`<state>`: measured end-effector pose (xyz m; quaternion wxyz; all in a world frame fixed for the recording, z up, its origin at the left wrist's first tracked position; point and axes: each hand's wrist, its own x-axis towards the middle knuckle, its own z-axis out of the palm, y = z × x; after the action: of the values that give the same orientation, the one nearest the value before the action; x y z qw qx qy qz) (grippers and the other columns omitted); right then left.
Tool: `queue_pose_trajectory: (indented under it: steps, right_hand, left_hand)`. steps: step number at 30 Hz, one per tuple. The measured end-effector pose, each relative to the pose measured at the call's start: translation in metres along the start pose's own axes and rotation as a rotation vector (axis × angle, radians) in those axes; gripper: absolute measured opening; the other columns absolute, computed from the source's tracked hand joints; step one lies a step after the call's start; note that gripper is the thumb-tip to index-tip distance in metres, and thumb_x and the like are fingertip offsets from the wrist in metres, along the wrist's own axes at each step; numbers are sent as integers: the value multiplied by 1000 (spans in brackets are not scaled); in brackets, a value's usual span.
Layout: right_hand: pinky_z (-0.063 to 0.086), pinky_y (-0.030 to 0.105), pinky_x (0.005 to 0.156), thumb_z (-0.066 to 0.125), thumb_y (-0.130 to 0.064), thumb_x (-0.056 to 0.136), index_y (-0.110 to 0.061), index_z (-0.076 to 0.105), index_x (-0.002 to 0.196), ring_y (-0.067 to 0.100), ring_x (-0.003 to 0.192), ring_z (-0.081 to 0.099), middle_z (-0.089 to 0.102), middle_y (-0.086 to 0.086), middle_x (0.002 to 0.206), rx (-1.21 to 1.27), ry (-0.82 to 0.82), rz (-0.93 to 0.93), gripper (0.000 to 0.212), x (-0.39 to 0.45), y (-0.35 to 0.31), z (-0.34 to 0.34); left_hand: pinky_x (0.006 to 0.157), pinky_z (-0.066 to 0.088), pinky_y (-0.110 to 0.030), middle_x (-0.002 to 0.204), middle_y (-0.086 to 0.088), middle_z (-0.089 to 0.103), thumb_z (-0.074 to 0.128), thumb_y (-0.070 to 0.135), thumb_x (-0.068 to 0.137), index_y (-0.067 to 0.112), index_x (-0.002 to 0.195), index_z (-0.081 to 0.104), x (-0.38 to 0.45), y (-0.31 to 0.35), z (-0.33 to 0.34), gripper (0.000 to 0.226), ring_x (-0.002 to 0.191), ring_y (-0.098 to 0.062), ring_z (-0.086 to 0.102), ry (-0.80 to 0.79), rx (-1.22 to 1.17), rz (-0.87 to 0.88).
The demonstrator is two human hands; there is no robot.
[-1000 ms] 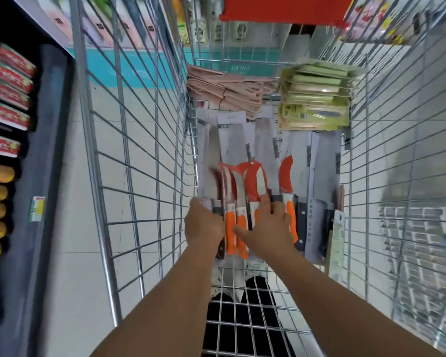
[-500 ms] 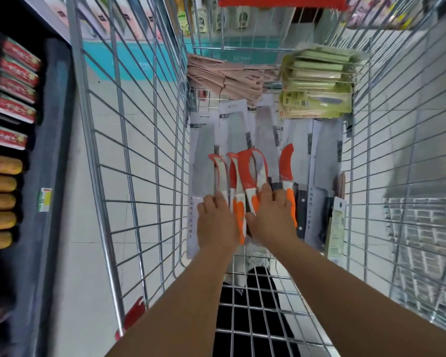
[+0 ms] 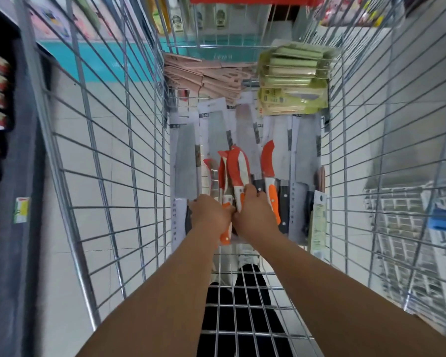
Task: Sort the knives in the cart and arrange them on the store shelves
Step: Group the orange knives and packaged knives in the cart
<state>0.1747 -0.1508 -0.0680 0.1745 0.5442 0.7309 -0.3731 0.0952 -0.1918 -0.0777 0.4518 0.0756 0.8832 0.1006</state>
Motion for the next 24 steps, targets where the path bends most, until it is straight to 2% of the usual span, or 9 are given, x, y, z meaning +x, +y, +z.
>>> queue_pose_trajectory:
  steps: [4, 7, 11, 13, 15, 16, 19, 22, 24]
  right_hand:
    - [47, 38, 84, 57, -12, 84, -11, 33, 135, 34, 111, 51, 41, 16, 129, 3, -2, 14, 57, -2, 7, -5]
    - [44, 39, 86, 58, -15, 86, -10, 32, 136, 35, 112, 50, 39, 16, 131, -2, 47, 34, 57, -1, 12, -16]
    - [41, 39, 92, 56, -10, 86, -8, 31, 139, 36, 115, 48, 40, 18, 130, 39, 122, 48, 59, 3, 21, -35]
    - [42, 40, 92, 56, -9, 85, -10, 32, 139, 37, 114, 48, 40, 19, 128, 40, 151, 77, 58, 6, 27, -43]
    - [41, 38, 91, 56, -12, 88, -12, 30, 141, 37, 116, 47, 39, 19, 130, 45, 153, 107, 59, 8, 33, -48]
    - [41, 38, 91, 54, -13, 89, -13, 29, 142, 38, 117, 45, 38, 20, 130, 39, 146, 115, 58, 11, 36, -49]
    - [41, 43, 93, 49, -19, 92, -14, 33, 138, 40, 118, 44, 41, 23, 129, -11, 122, 92, 50, 18, 48, -46]
    - [40, 44, 92, 41, -22, 92, -9, 39, 133, 40, 117, 42, 45, 24, 126, -57, 153, 73, 43, 19, 51, -41]
    - [36, 40, 90, 35, -24, 89, -7, 44, 131, 39, 115, 42, 45, 22, 125, -103, 270, -8, 47, 16, 43, -40]
  left_hand:
    - [48, 35, -24, 92, -12, 65, 67, 23, 82, 4, 103, 56, -5, -7, 3, 31, 72, -23, 56, -33, -100, 29]
    - [52, 37, -24, 87, -9, 62, 65, 21, 82, 5, 104, 55, -11, -7, 3, 29, 69, -20, 56, -27, -201, 48]
    - [52, 43, -21, 88, -3, 61, 62, 21, 86, 11, 103, 54, -20, 11, 7, 22, 70, -16, 58, -57, -294, 172]
    - [62, 50, -26, 86, -2, 63, 62, 21, 86, 11, 101, 55, -25, 25, 15, 20, 75, -19, 62, -109, -294, 205]
    - [78, 54, -34, 96, -7, 67, 64, 25, 85, 9, 108, 59, -27, 34, 25, 29, 87, -25, 65, -140, -264, 231]
    - [81, 53, -35, 98, -9, 68, 63, 27, 86, 8, 109, 62, -28, 37, 28, 30, 90, -27, 65, -146, -251, 255]
    - [59, 44, -27, 81, -10, 63, 53, 29, 94, 5, 94, 67, -29, 41, 29, 28, 74, -25, 58, -154, -166, 375]
    - [62, 45, -33, 71, -11, 56, 44, 22, 98, 1, 83, 67, -24, 34, 21, 35, 62, -21, 51, -10, -64, 420]
    - [75, 48, -28, 89, -8, 58, 49, 22, 96, 9, 93, 67, -16, 27, 14, 23, 78, -17, 55, 176, -50, 361]
